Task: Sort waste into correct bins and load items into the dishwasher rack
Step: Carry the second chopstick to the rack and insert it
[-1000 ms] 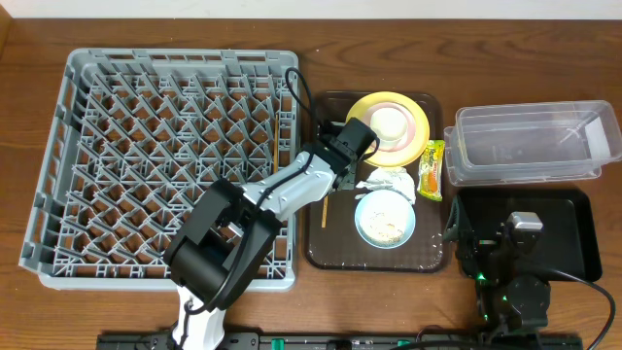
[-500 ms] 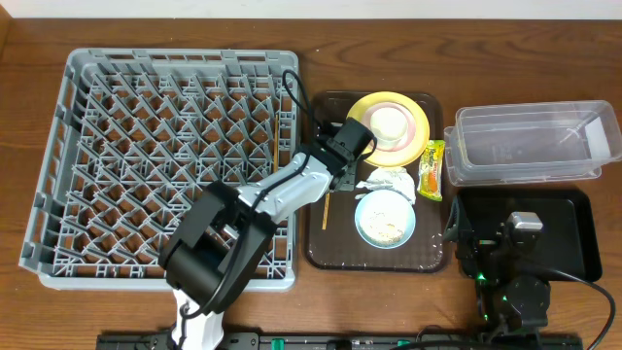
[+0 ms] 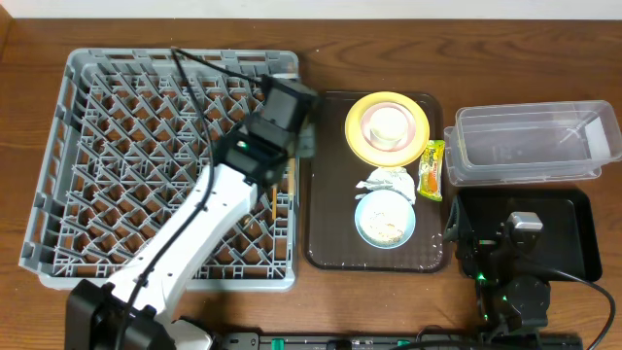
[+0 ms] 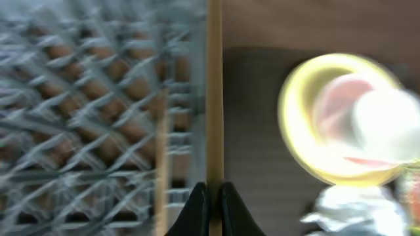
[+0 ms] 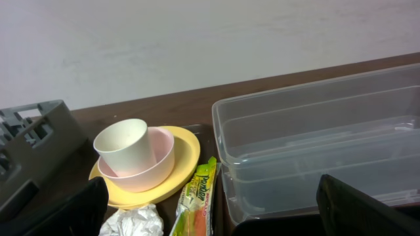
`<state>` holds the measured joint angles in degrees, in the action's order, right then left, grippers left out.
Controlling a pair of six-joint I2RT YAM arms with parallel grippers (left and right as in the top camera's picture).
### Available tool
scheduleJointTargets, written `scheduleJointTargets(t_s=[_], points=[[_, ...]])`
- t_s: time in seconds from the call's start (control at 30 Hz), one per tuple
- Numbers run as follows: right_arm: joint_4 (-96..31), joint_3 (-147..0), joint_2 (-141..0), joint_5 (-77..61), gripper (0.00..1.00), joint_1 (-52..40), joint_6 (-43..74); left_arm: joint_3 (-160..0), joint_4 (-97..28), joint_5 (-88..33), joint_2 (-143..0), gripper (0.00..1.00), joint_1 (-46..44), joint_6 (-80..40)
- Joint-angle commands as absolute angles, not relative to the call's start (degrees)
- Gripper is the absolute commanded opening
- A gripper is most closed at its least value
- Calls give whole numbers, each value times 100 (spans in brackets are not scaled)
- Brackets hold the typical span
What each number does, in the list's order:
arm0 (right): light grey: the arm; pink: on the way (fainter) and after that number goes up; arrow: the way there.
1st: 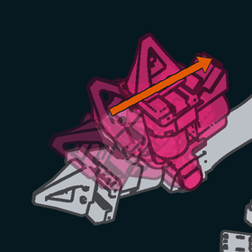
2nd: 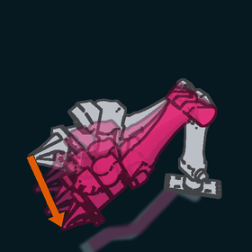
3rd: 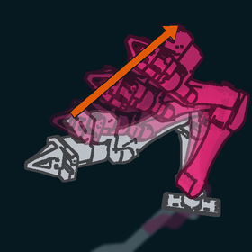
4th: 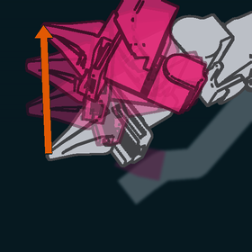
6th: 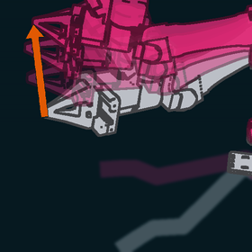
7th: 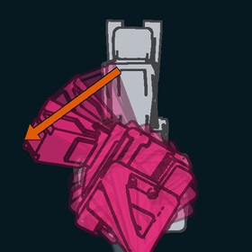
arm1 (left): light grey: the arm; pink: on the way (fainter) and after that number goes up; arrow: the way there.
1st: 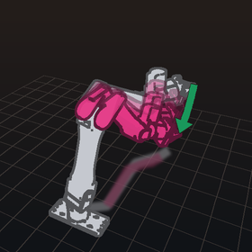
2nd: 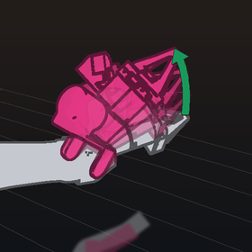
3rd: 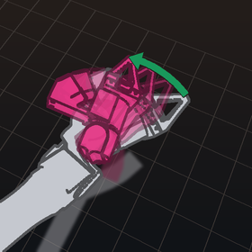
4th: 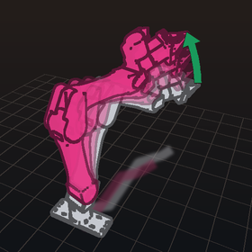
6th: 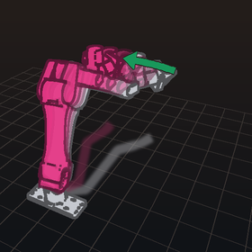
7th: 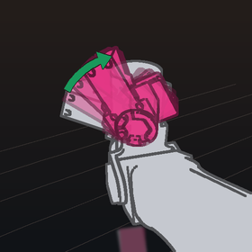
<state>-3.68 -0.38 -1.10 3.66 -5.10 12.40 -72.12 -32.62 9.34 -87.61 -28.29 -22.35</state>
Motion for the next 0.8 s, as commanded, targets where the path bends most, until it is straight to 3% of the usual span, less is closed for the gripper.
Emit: scheduleJointTargets(t_s=[0.0,0.77], points=[[-390,-32,-104,423,99,-478,1214,-7220,-3479,1140,-8941,6,-2530,-1918],[-390,-32,-104,423,99,-478,1214,-7148,-3553,311,-9955,6,-2386,-1887]])
